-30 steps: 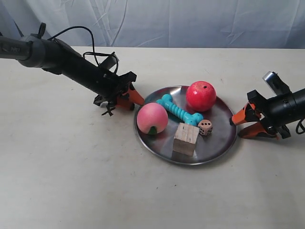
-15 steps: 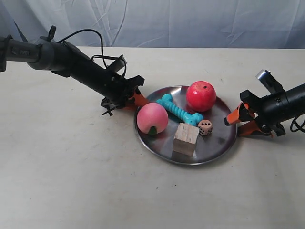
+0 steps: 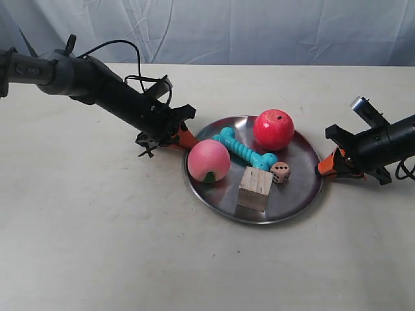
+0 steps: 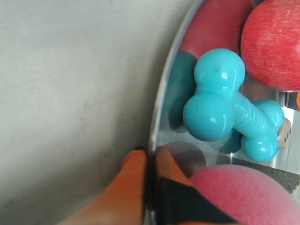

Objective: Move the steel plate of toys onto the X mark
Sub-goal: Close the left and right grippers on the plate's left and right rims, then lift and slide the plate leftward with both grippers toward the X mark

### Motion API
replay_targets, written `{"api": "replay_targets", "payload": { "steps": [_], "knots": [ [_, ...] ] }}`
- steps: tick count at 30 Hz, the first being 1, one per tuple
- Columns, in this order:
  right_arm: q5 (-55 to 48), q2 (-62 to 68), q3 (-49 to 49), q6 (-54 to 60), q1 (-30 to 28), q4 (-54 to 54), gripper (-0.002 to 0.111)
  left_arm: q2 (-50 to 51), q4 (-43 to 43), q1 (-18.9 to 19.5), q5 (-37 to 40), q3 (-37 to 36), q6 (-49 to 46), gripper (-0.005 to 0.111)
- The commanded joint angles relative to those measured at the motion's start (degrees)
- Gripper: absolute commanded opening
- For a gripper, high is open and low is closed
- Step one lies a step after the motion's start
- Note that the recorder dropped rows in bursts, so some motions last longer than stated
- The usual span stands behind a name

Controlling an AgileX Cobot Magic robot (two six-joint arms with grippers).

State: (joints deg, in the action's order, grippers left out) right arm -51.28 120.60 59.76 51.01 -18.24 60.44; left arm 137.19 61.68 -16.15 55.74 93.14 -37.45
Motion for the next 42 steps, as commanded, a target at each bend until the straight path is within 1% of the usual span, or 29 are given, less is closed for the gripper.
{"api": "replay_targets", "payload": {
  "steps": [1, 9, 14, 19, 24, 27, 32, 37, 42],
  "knots": [
    [-0.52, -0.07, -0.10, 0.88, 0.06, 0.29, -0.001, 0.47, 0.21, -0.36, -0.23, 0.10, 0.15, 0.000],
    [-2.17, -0.07, -0.10, 0.87, 0.06, 1.34, -0.001, -1.00, -0.01, -0.36, 0.26, 0.10, 0.20, 0.000],
    [-3.33, -1.09, 0.02, 0.87, 0.06, 4.05, -0.001, -1.47, -3.46, -0.36, 1.67, 2.19, 2.99, 0.000],
    [-3.60, -3.45, 0.02, 0.87, 0.06, 4.88, -0.001, -1.86, -4.14, -0.36, 3.75, 4.86, 4.40, 0.000],
    [-5.44, -4.02, 0.02, 0.47, 0.06, 7.63, -0.001, -3.88, -7.47, -0.36, 3.90, 5.87, 5.99, 0.000],
    [-5.91, -4.34, 0.02, 0.47, 0.32, 9.48, -0.001, -5.38, -7.89, 0.45, 5.19, 5.87, 6.07, 0.000],
    [-7.03, -4.49, 2.58, -1.59, 3.88, 9.60, -0.001, -7.17, -10.20, 2.32, 6.64, 5.87, 7.99, 0.000],
    [-6.66, -4.49, 8.36, -6.27, 9.51, 8.74, -0.001, -9.28, -12.31, 4.54, 8.45, 5.87, 9.00, 0.000],
    [-5.06, -4.14, 14.60, -12.39, 15.19, 4.96, -0.001, -11.08, -15.44, 7.01, 8.96, 5.87, 10.47, 0.000]
  ]
}}
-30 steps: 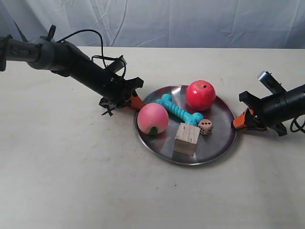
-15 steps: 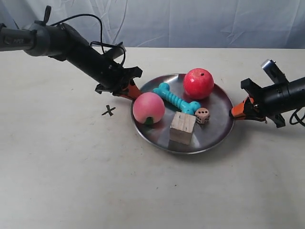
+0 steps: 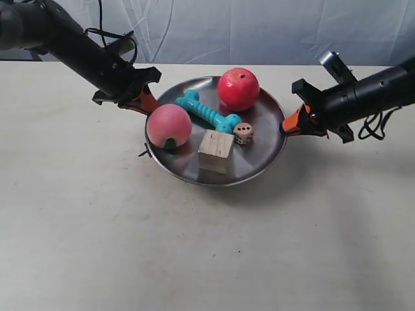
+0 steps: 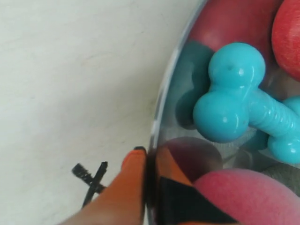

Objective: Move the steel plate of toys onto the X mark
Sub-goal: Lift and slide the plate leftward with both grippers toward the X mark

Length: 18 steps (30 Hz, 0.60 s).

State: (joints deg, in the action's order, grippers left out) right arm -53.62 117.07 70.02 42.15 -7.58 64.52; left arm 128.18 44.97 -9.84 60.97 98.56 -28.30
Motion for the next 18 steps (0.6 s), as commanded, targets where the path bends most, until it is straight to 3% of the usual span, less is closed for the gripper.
{"api": "replay_targets", "payload": {
  "steps": [1, 18],
  "knots": [
    [-2.59, -0.35, 5.61, -4.56, 5.60, 0.25, -0.001, -2.44, 0.88, 1.14, 4.09, 0.32, 1.32, 0.000],
    [-2.77, 9.23, 19.67, -13.81, 16.96, -4.23, -0.001, -5.93, -3.42, 10.25, 5.30, -8.20, 2.11, 0.000]
  ]
}}
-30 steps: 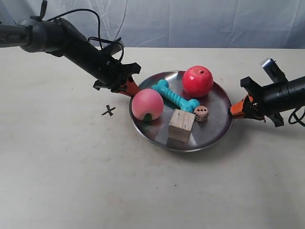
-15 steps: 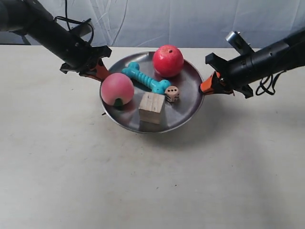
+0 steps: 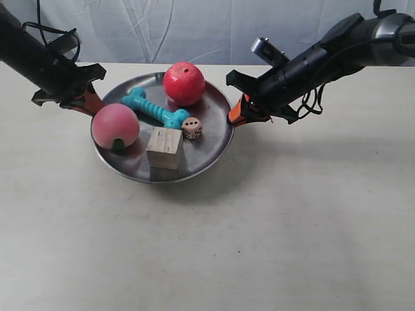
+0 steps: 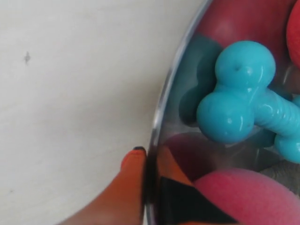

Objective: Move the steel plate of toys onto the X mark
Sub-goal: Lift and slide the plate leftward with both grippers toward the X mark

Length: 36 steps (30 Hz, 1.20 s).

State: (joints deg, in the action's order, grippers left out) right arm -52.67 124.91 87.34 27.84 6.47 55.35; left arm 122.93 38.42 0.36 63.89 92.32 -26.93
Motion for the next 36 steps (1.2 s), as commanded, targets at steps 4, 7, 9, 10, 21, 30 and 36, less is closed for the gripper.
{"api": "replay_targets", "payload": {
  "steps": [4, 7, 9, 10, 21, 30, 36],
  "knots": [
    [-4.35, 4.08, 5.09, -0.91, 4.68, 4.94, -0.001, -0.68, 1.92, 1.72, 1.62, -3.27, 0.84, 0.000],
    [-4.24, 5.98, 7.24, -1.69, 5.92, 4.94, -0.001, -0.68, 1.72, 3.15, 1.48, -3.74, 1.09, 0.000],
    [-4.14, 7.22, 8.55, -2.25, 6.78, 4.94, -0.001, -0.68, 1.64, 3.94, 0.84, -4.32, 1.09, 0.000],
    [-4.29, 7.70, 9.11, -2.51, 7.07, 4.94, -0.001, -0.68, 1.57, 4.06, 0.60, -4.62, 1.09, 0.000],
    [-3.63, 11.63, 12.36, -3.90, 8.95, 4.39, -0.001, 1.48, 0.04, 4.73, -1.24, -5.50, 1.17, 0.000],
    [-3.10, 11.63, 12.36, -4.17, 8.95, 1.52, -0.001, 3.10, 0.47, 4.61, -2.45, -5.50, 1.07, 0.000],
    [-2.33, 11.63, 12.36, -4.30, 8.95, 1.44, -0.001, 4.21, 0.70, 4.61, -2.86, -5.50, 1.07, 0.000]
  ]
}}
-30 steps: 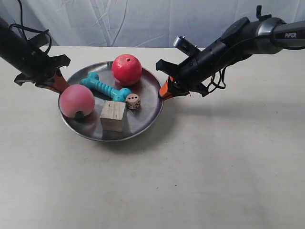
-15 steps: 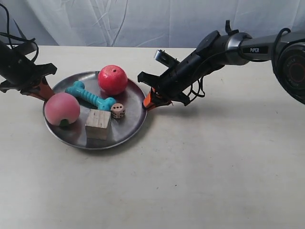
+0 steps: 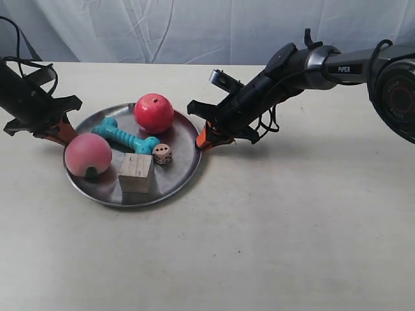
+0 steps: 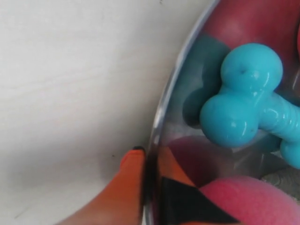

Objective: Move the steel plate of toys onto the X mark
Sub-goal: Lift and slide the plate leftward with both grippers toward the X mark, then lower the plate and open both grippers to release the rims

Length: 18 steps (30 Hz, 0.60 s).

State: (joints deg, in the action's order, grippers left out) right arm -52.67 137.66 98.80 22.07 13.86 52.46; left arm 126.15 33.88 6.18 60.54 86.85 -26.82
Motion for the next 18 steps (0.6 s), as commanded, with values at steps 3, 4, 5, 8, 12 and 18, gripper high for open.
{"api": "replay_targets", "payload": {
  "steps": [3, 4, 5, 8, 12, 18],
  "knots": [
    [-2.21, -1.12, 0.91, 1.48, 1.57, 2.79, -0.001, 1.80, 5.24, -1.47, 0.64, -0.03, 0.95, 0.006],
    [-2.21, -1.12, 0.91, 1.16, 1.57, 2.06, -0.001, 1.85, 4.96, -1.72, 0.64, -0.03, 0.95, 0.009],
    [-2.21, -1.12, 0.91, 0.90, 1.57, 1.63, -0.001, 2.05, 4.98, -2.15, 0.38, -0.03, 0.95, 0.014],
    [-2.22, -1.12, 0.91, 0.90, 1.57, 1.40, 0.002, 2.18, 4.98, -3.18, -0.79, -0.03, 0.95, 0.031],
    [-2.22, -1.12, 0.91, 0.90, 1.57, 1.40, 0.052, 2.18, 4.83, -3.11, -1.05, -0.03, 0.95, 0.053],
    [-1.88, -1.40, 0.91, 0.25, 1.57, 0.66, 0.076, -0.08, 2.21, -1.99, -1.71, 0.63, 1.46, 0.063]
  ]
}}
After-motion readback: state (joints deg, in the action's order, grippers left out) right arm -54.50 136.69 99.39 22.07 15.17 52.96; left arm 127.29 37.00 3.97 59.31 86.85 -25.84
